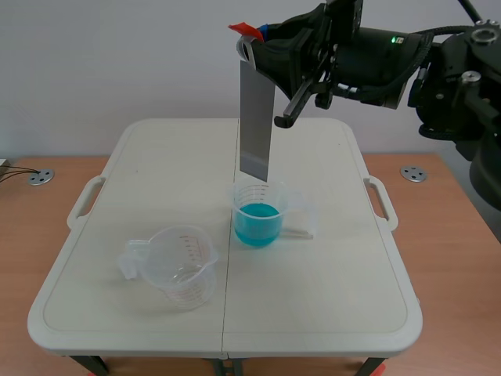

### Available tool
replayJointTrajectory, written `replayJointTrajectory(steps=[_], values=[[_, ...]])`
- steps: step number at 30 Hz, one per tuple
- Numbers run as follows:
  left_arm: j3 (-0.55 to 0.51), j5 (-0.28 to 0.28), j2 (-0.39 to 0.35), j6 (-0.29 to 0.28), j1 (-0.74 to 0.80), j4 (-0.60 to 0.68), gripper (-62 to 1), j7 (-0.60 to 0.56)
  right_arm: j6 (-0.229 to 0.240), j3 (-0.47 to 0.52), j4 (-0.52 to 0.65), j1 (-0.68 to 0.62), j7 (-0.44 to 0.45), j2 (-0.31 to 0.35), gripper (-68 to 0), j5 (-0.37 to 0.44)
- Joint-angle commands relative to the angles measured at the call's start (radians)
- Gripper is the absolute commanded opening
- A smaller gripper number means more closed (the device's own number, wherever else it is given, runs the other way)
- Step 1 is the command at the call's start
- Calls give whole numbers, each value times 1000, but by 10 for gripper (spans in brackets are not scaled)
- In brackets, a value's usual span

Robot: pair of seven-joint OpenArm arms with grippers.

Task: Hold the metal plate by the orange handle, dip it into the blue solution, take it out and point at it, then put the plate back in the beaker on the left.
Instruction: 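Raise the plate and point at it, then put the plate into the left beaker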

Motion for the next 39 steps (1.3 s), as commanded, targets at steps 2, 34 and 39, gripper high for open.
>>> replayJointTrajectory(steps=[2, 34, 39], values=[[-82, -5, 15, 50, 132, -15, -590, -10, 7, 12, 29, 26, 18, 8, -662, 24], [32, 491, 750, -98, 590, -193, -590, -175, 7, -185, 128, 29, 19, -13, -662, 69], [105, 524, 814, -98, 585, -193, -590, -173, 7, -219, 130, 29, 15, -29, -662, 68]])
